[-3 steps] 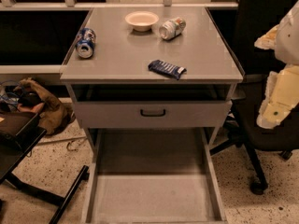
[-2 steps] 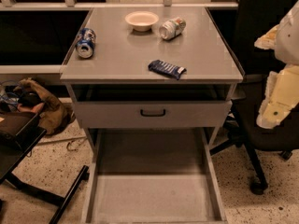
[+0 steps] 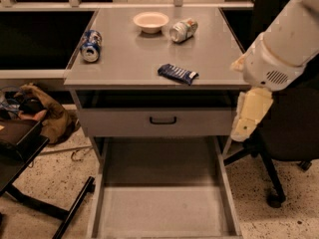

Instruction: Place rxbar blueberry into middle drawer

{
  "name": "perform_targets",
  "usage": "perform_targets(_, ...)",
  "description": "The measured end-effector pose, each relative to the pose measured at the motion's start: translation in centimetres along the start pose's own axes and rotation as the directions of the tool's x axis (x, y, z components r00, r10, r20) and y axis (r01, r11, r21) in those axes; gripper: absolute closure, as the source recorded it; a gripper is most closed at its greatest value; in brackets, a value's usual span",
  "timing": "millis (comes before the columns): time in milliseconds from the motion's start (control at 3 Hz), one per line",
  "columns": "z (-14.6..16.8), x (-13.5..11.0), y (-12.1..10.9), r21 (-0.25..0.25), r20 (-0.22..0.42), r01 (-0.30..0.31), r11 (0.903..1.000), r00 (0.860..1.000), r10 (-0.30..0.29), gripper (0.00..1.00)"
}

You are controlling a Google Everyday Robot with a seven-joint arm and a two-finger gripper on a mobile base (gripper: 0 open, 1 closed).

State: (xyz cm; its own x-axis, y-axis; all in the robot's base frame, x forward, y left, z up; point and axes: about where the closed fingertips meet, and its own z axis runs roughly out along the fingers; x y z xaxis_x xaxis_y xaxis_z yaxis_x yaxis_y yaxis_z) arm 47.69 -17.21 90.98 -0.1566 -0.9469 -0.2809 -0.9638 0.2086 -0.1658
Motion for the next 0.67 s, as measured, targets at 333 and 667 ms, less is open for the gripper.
perform_targets(333,4.93,-2.57,-0.88,-0.069,0.055,0.047,0.9965,0.998,-0.043,0.0)
perform_targets(667,4.93,-2.57,-0.88,-0.069,0.055,0.047,0.9965,0.998,-0.043,0.0)
